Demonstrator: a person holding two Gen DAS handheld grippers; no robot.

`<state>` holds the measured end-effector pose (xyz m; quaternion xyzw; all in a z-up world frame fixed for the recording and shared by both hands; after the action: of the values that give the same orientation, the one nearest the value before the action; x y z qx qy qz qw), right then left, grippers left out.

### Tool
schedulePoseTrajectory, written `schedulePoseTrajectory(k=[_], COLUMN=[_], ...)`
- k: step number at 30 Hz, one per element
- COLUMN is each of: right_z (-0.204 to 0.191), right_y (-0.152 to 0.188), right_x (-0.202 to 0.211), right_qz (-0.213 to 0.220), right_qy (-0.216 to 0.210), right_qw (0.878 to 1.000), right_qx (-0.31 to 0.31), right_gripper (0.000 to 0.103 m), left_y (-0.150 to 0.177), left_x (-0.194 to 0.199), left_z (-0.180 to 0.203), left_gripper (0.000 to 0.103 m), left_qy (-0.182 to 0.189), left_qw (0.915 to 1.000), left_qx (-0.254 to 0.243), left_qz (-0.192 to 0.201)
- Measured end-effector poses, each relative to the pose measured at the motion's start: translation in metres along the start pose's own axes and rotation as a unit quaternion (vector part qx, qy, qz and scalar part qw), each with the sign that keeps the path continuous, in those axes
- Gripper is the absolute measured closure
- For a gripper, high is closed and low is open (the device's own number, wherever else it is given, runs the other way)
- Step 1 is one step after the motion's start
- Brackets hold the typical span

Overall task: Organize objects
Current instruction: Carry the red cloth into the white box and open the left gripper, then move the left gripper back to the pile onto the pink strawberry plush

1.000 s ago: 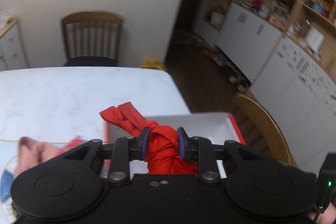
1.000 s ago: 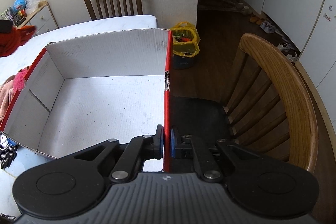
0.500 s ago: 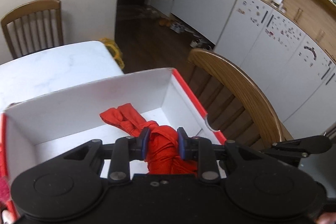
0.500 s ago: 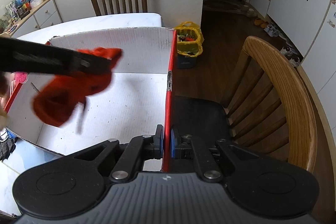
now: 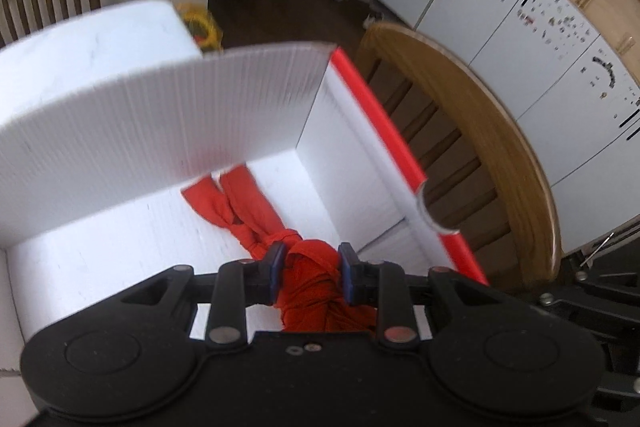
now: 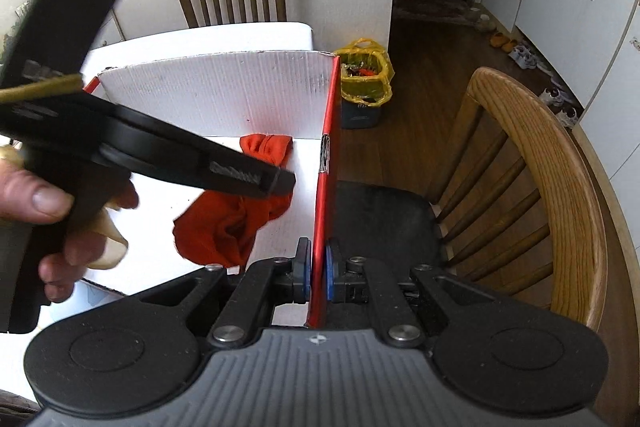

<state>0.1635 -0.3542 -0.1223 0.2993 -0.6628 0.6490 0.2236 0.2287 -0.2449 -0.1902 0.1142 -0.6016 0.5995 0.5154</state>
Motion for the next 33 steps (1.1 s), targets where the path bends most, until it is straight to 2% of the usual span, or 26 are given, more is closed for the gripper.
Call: schedulePoseTrajectory(k=[3,8,11,14,24,33], right_z=[0.000,0.001,0.001,0.002,0.005,0.004], right_y=[0.000,0.000,0.000,-0.001,-0.003,-0.009], right_x=[0.000,0.000,0.000,0.000,-0.004,-0.001], right_qz=[-0.001,-0.002,-0.003,-0.004,-0.008,0.001], right_qy=[0.000,-0.001,0.000,-0.001,0.004,0.010], right_qw=[1.000,1.000,1.000,1.000,1.000,1.000], right_qx=[0.000,-0.003,-0.005,-0.011,-0.026,-0.020], right_gripper=[0.096,0.096,0.096,0.096,0.096,0.096], left_y=[0.004,0.007,0.006,0.006,0.003,-0.003], left_x=[-0.010,-0.011,-0.005,0.003,0.045,0.095], left_z=[-0.002,-0.004,-0.007,-0.012,-0.026,-0.046], left_gripper=[0.073,0.070,0.064,0.053,0.050,0.048], left_qy=[0.000,-0.001,-0.002,-0.006,-0.027,-0.057], left_qw=[0.9996,0.9995,0.9996,0.9998,0.9983,0.9932], left_qx=[0.008,0.007,0.010,0.016,0.033,0.047], left_qz=[-0.029,-0.030,-0.026,-0.013,0.039,0.090])
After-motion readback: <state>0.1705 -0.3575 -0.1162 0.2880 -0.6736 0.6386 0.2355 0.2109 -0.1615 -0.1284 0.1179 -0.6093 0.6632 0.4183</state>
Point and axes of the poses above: each gripper's, at about its wrist camera, not at the fingertips, and x roughly against the way its jaws point, z to its right, y to its underside, the point moved 7 cm from there along -x, roughly the way its jaws point, and after that the axes turned 12 degrees about z, right-handed, at the moved point
